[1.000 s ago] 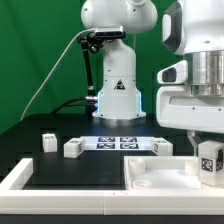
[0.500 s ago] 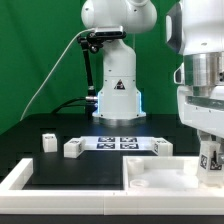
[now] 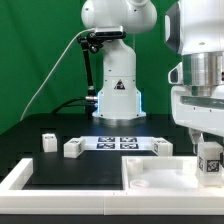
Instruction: Assemble one leg
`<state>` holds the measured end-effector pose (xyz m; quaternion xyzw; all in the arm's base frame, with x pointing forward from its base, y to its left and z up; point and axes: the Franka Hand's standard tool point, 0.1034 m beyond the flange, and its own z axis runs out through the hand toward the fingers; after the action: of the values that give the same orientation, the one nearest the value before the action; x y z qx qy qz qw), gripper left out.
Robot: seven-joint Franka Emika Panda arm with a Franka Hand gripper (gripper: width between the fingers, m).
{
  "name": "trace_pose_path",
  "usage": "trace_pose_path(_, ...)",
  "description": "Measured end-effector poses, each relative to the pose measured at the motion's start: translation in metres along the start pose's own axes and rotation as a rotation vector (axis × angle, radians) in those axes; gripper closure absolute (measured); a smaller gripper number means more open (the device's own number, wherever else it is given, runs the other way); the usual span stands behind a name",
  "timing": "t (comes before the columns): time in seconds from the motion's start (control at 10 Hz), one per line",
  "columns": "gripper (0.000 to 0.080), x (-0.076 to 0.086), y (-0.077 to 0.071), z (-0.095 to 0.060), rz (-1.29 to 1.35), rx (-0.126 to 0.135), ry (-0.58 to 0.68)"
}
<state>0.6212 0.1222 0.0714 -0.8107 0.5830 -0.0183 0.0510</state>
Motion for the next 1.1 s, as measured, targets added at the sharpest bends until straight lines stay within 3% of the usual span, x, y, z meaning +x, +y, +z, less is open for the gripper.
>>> trace_pose_path(0.1, 0.0161, 0.0, -0.001, -0.001, -0.174, -0.002, 0.003)
trace_pose_path(0.4, 0.0152, 0.0, -0.001, 0.0, -0.544, -0.009, 0.006)
trace_pose_path(0.9, 0.015, 0.009, 0.002, 0.0, -1.126, -0.061, 0.033)
trace_pose_path(1.1, 0.015, 0.01, 0.002, 0.0, -1.238, -0.075, 0.039)
